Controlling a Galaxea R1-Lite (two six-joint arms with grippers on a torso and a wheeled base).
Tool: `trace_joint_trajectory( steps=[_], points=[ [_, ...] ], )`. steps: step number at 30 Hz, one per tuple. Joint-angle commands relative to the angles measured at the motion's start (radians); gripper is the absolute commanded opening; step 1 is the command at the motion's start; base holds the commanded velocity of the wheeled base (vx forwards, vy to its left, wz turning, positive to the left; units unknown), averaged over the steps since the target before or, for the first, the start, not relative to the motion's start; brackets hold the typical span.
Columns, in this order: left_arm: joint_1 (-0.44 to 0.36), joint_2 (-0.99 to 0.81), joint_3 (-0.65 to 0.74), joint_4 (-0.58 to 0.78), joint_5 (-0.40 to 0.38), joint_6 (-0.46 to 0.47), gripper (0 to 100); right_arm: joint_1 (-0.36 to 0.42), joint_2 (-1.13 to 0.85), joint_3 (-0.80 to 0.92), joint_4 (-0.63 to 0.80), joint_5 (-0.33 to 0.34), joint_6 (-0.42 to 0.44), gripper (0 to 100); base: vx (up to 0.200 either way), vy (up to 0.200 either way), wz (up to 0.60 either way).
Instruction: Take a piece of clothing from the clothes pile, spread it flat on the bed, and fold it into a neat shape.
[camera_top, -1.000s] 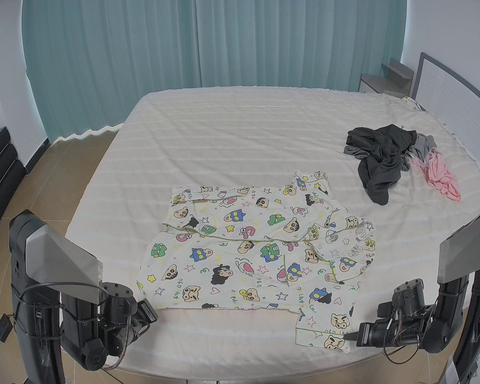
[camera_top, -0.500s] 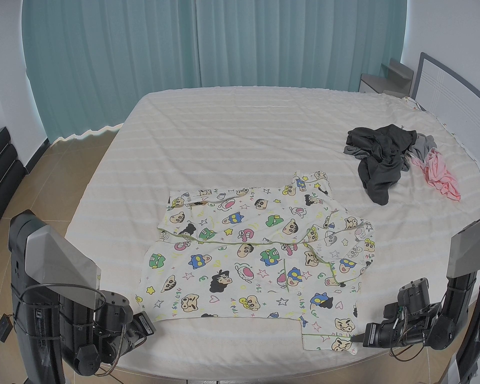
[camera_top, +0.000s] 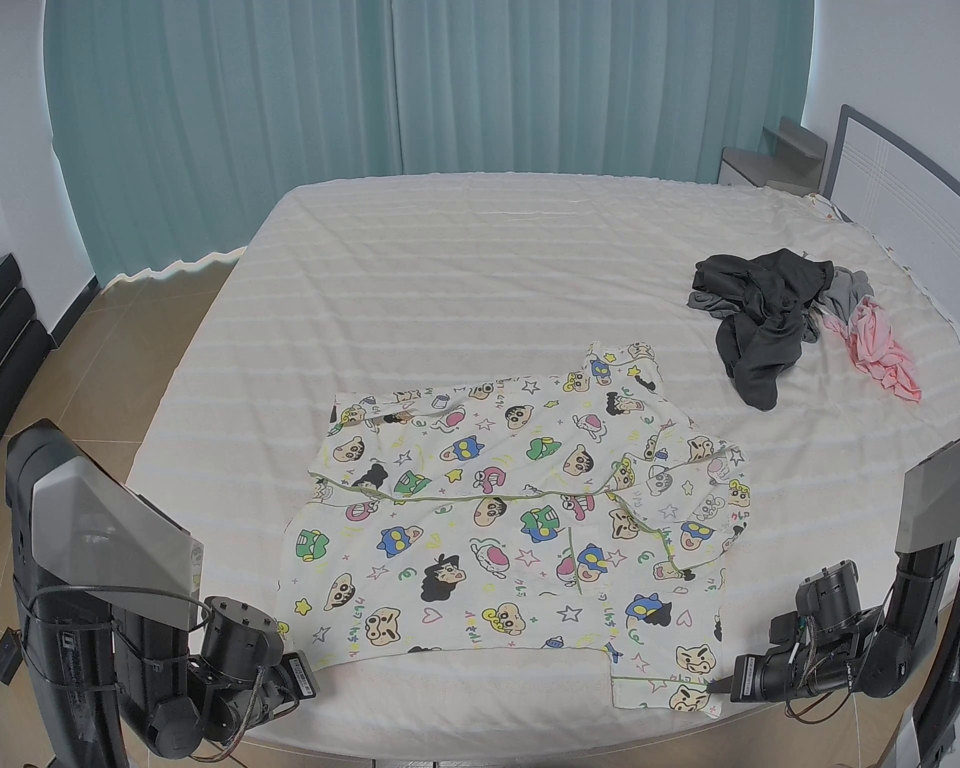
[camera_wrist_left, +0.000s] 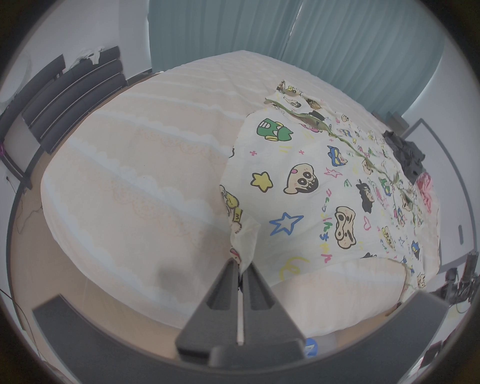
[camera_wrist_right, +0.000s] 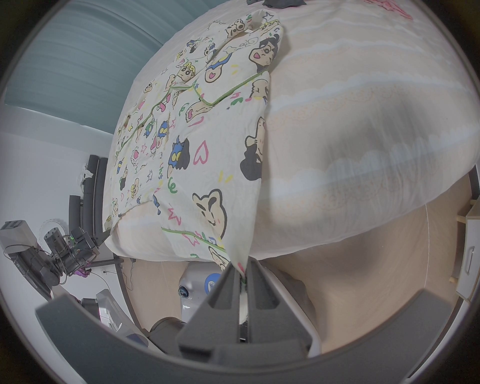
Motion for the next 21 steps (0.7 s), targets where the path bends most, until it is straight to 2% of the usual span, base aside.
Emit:
trace_joint_trajectory(
  steps=[1, 10, 21],
  points=[
    [-0.001, -0.022, 0.01, 0.023, 0.003, 0.012, 0, -0.002, 0.003, 0.018, 0.003, -0.001, -0.009, 0, 0.0, 0.0, 0.0],
    [-0.006, -0.039, 0.01, 0.097, 0.005, 0.044, 0, -0.003, 0.024, 0.018, 0.034, -0.002, -0.019, 0, 0.0, 0.0, 0.0],
    [-0.01, -0.043, 0.01, 0.103, 0.009, 0.046, 0, -0.003, 0.032, 0.018, 0.072, -0.002, -0.05, 0, 0.0, 0.0, 0.0]
  ],
)
